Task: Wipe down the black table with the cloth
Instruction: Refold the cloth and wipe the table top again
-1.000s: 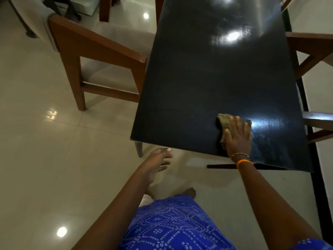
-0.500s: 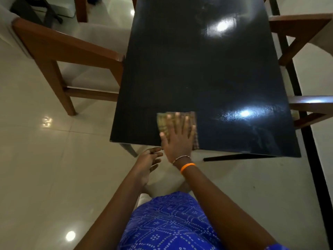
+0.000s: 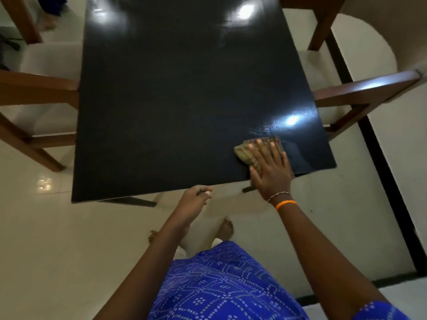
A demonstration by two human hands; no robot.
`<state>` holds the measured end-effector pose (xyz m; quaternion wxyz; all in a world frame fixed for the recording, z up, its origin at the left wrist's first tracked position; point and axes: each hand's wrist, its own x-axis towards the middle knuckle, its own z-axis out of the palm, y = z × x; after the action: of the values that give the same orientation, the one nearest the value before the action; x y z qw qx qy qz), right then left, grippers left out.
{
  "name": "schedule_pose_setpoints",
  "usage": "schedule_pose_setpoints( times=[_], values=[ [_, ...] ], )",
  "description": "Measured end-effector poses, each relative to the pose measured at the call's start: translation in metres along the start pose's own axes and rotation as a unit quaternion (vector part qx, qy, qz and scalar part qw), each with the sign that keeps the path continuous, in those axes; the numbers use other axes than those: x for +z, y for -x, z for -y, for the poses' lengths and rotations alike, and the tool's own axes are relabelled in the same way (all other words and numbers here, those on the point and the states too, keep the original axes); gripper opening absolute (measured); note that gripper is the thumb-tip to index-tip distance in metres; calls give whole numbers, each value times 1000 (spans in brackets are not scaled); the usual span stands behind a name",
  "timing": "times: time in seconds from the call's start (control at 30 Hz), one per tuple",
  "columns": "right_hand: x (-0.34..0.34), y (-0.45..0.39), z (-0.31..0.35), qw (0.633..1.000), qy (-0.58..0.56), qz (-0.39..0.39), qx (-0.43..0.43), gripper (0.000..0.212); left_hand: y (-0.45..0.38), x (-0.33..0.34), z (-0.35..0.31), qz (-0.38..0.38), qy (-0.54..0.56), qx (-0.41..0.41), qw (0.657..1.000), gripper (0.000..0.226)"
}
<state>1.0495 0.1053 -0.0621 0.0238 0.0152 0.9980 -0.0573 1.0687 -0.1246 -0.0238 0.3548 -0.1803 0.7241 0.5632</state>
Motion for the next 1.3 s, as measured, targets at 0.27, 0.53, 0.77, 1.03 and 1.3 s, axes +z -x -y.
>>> schedule_pose_setpoints(
  times=[0.27,0.53,0.77,1.03,1.3],
  values=[
    [-21,-4,-111,972,-17,-19,235,58,-3,53,-24,-6,-160,89,983,25],
    [1,-42,6,984,-54,6,170,63,-11,65,-28,-78,-197,147,966,24],
    [-4,-33,-50,999,-16,20,-46,61,-21,95,-52,-115,-314,246,910,18],
    [-19,-66,-142,985,-30,-29,170,62,-38,146,-70,-73,-434,315,841,25],
    [-31,-138,-142,963,-93,-35,250,65,-41,161,-74,-47,-356,338,870,13]
  ],
)
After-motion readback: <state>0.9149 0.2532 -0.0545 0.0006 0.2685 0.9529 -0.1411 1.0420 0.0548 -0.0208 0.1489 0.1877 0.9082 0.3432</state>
